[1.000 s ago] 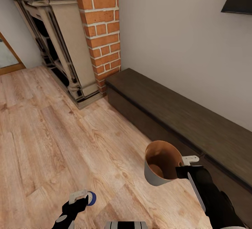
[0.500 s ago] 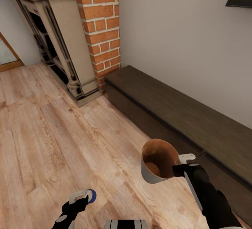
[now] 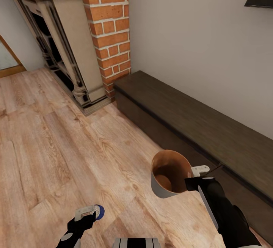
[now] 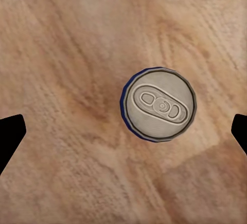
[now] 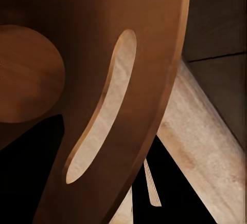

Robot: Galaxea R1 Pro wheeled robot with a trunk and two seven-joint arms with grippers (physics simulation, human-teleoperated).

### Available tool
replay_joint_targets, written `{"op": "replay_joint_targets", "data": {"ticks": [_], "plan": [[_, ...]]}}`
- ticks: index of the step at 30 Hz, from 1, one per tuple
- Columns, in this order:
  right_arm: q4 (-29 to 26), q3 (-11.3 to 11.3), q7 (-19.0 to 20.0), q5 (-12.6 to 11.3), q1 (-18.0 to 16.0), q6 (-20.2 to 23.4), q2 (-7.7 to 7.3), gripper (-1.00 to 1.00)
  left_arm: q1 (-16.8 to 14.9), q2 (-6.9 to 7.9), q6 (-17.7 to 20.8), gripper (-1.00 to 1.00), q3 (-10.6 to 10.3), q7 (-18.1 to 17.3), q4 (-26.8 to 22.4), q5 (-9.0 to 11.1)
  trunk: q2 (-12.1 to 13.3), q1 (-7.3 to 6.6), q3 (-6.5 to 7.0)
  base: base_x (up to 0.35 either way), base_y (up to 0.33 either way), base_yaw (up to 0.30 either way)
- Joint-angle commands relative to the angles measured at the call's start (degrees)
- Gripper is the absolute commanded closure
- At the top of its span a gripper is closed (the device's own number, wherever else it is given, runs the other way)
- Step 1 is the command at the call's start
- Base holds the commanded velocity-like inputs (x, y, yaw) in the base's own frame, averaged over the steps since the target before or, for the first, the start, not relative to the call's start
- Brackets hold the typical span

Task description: Put the three can of soda from the living room inside the tash can in the kitchen.

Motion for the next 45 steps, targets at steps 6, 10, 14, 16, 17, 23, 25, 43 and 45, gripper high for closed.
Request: {"op": "replay_joint_targets", "data": {"ticks": [6,10,14,16,17,23,25,43,45], "plan": [[-1.0,0.0,0.5,-0.8,0.0,-0.1,-0.01,1.0,0.0,0.0,0.0,-1.0,0.0,0.0,0.0,0.0,-1.6,0.88,-0.72,0.0,0.0,0.0],[-1.2,0.0,0.5,-0.8,0.0,-0.1,-0.02,1.0,0.0,0.0,0.0,-1.0,0.0,0.0,0.0,0.0,-3.2,1.75,-1.43,0.0,0.0,0.0],[-1.2,0.0,0.5,-0.8,0.0,-0.1,-0.03,1.0,0.0,0.0,0.0,-1.0,0.0,0.0,0.0,0.0,-4.8,2.63,-2.15,0.0,0.0,0.0],[-1.2,0.0,0.5,-0.8,0.0,-0.1,-0.03,1.0,0.0,0.0,0.0,-1.0,0.0,0.0,0.0,0.0,-5.6,3.07,-2.51,0.0,0.0,0.0],[-1.2,0.0,0.5,-0.8,0.0,-0.1,-0.03,1.0,0.0,0.0,0.0,-1.0,0.0,0.0,0.0,0.0,-6.0,3.29,-2.69,0.0,0.0,0.0],[-1.3,0.0,0.5,-0.8,0.0,-0.1,-0.03,1.0,0.0,0.0,0.0,-1.0,0.0,0.0,0.0,0.0,-6.4,3.51,-2.87,0.0,0.0,0.0],[-1.3,0.0,0.5,-0.8,0.0,-0.1,-0.03,1.0,0.0,0.0,0.0,-1.0,0.0,0.0,0.0,0.0,-6.4,3.51,-2.87,0.0,0.0,0.0],[-1.3,0.1,0.5,-0.8,0.0,-0.1,-0.03,1.0,0.0,0.0,0.0,-1.0,0.0,-0.1,0.0,0.0,-6.4,3.51,-2.87,0.076,-0.065,0.0],[-1.3,0.1,0.5,-0.8,0.0,-0.1,-0.03,1.0,0.0,0.0,0.0,-1.0,0.0,-0.1,0.0,0.0,-6.4,3.51,-2.87,0.003,-0.003,0.0]]}}
